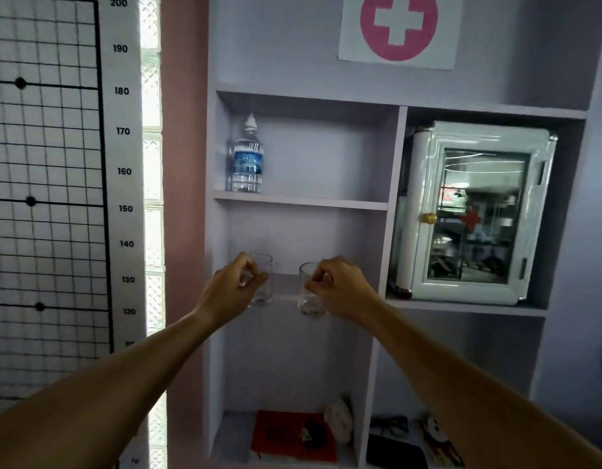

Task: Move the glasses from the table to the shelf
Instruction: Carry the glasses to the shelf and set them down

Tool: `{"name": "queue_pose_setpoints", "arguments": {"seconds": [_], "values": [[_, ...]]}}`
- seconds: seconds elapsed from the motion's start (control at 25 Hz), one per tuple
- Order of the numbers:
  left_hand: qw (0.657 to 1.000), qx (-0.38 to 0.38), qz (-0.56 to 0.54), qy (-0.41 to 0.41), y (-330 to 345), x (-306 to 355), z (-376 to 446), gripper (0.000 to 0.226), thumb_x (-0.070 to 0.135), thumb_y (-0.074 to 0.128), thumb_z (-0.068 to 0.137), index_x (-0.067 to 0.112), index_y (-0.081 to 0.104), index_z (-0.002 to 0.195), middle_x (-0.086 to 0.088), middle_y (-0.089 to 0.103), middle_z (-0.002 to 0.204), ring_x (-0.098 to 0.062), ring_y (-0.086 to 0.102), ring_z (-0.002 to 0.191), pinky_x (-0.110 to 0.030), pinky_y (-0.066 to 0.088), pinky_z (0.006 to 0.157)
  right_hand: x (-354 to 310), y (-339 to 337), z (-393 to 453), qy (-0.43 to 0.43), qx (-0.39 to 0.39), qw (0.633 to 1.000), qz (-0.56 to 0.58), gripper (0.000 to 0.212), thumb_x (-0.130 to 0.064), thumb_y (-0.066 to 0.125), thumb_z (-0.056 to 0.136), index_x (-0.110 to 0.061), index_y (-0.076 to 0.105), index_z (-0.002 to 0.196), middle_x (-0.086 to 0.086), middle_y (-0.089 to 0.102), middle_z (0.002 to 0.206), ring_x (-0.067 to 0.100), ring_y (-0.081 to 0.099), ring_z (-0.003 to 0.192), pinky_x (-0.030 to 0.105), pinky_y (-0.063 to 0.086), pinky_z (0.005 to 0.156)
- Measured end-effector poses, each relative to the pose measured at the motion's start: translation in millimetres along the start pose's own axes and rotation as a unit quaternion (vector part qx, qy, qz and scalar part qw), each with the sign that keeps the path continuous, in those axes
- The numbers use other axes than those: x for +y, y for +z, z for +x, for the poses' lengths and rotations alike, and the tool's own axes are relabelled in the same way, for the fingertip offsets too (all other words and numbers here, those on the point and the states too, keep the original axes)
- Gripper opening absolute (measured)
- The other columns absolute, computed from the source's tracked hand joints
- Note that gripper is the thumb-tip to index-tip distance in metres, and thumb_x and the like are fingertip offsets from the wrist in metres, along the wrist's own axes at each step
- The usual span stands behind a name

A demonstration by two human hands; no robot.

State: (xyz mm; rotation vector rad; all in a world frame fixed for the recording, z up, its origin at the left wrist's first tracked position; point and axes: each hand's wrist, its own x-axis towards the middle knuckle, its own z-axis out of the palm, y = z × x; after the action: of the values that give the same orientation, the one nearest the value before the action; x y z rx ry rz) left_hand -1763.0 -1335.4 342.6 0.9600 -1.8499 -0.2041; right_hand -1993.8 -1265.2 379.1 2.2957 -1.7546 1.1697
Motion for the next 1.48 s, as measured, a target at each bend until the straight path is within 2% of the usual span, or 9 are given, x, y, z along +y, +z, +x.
{"name": "queue_pose_setpoints", "arguments": {"seconds": [0.2, 0.32, 0.52, 0.68, 0.8, 0.92, 1.04, 1.32, 1.48], "values": [[1.000, 0.010, -0.009, 0.002, 13.1, -26.1, 28.5, 0.024, 0.044, 0.063, 0.091, 0.036, 0.044, 0.081, 0.010, 0.062, 0.079, -0.012, 0.064, 0.074, -0.027, 0.043, 0.061, 6.3, 20.7, 38.5, -0.028, 0.012, 1.000, 0.005, 0.018, -0.028, 0.073, 0.084, -0.026, 0.062, 0.070, 0.003, 0.065, 0.091, 0.015, 0.060, 0.076, 0.025, 0.045, 0.068], [1.000, 0.009, -0.015, 0.016, 23.0, -43.2, 49.5, 0.023, 0.041, 0.066, 0.091, 0.032, 0.045, 0.083, 0.005, 0.063, 0.078, -0.020, 0.064, 0.072, -0.037, 0.053, 0.067, 14.9, 32.8, 66.0, -0.017, 0.004, 1.000, -0.007, 0.029, -0.029, 0.073, 0.084, -0.033, 0.053, 0.063, 0.001, 0.062, 0.092, 0.011, 0.054, 0.072, 0.023, 0.042, 0.067], [1.000, 0.005, -0.011, -0.002, 38.8, -71.6, 77.9, 0.023, 0.044, 0.064, 0.090, 0.035, 0.044, 0.084, 0.006, 0.064, 0.082, -0.019, 0.061, 0.069, -0.039, 0.055, 0.066, 31.9, 55.7, 104.3, -0.003, -0.006, 1.000, -0.012, 0.024, -0.035, 0.071, 0.086, -0.033, 0.056, 0.067, -0.001, 0.062, 0.095, 0.008, 0.056, 0.076, 0.022, 0.042, 0.066], [0.998, -0.002, -0.056, -0.038, 53.9, -90.3, 91.2, 0.022, 0.031, 0.067, 0.091, 0.031, 0.046, 0.083, 0.005, 0.059, 0.076, -0.022, 0.058, 0.071, -0.046, 0.058, 0.071, 40.2, 70.4, 126.7, 0.005, -0.005, 1.000, -0.013, 0.024, -0.034, 0.070, 0.085, -0.034, 0.056, 0.066, -0.005, 0.059, 0.090, 0.006, 0.055, 0.074, 0.015, 0.036, 0.057], [0.996, -0.007, -0.063, -0.056, 57.0, -100.1, 101.4, 0.020, 0.030, 0.066, 0.092, 0.030, 0.047, 0.085, 0.004, 0.062, 0.080, -0.022, 0.062, 0.078, -0.036, 0.059, 0.072, 45.4, 82.7, 140.2, -0.003, -0.004, 1.000, -0.004, 0.023, -0.031, 0.070, 0.085, -0.032, 0.057, 0.066, -0.004, 0.059, 0.091, 0.006, 0.055, 0.074, 0.016, 0.037, 0.057], [0.997, -0.004, -0.031, -0.064, 58.1, -107.6, 108.4, 0.019, 0.036, 0.064, 0.093, 0.033, 0.045, 0.092, 0.005, 0.063, 0.084, -0.017, 0.063, 0.077, -0.023, 0.052, 0.063, 49.9, 94.0, 152.3, -0.017, -0.004, 1.000, 0.000, 0.016, -0.027, 0.069, 0.084, -0.028, 0.061, 0.071, -0.002, 0.062, 0.092, 0.011, 0.058, 0.077, 0.015, 0.038, 0.058], [0.998, 0.009, 0.005, -0.058, 60.0, -110.4, 109.1, 0.019, 0.036, 0.062, 0.094, 0.033, 0.043, 0.093, 0.005, 0.061, 0.081, -0.018, 0.061, 0.073, -0.030, 0.052, 0.063, 54.2, 102.5, 163.2, -0.037, 0.001, 0.999, 0.006, 0.011, -0.024, 0.069, 0.085, -0.021, 0.065, 0.075, -0.002, 0.062, 0.090, 0.015, 0.061, 0.079, 0.014, 0.041, 0.060], [0.980, 0.053, 0.191, 0.024, 56.1, -101.5, 114.9, 0.024, 0.033, 0.062, 0.093, 0.023, 0.056, 0.114, -0.005, 0.045, 0.129, -0.027, 0.045, 0.120, -0.037, 0.043, 0.102, 57.5, 116.1, 182.2, -0.066, -0.021, 0.997, 0.032, 0.012, -0.027, 0.069, 0.088, -0.020, 0.067, 0.079, -0.011, 0.061, 0.079, 0.007, 0.056, 0.072, 0.013, 0.040, 0.062], [0.962, 0.063, 0.266, -0.006, 54.7, -93.2, 112.2, 0.030, 0.020, 0.067, 0.088, 0.025, 0.056, 0.115, -0.004, 0.041, 0.129, -0.023, 0.046, 0.113, -0.035, 0.048, 0.094, 55.6, 120.4, 187.8, -0.098, -0.006, 0.994, 0.046, 0.007, -0.019, 0.071, 0.085, -0.012, 0.072, 0.081, 0.000, 0.067, 0.082, 0.015, 0.060, 0.078, 0.023, 0.046, 0.070]]}}
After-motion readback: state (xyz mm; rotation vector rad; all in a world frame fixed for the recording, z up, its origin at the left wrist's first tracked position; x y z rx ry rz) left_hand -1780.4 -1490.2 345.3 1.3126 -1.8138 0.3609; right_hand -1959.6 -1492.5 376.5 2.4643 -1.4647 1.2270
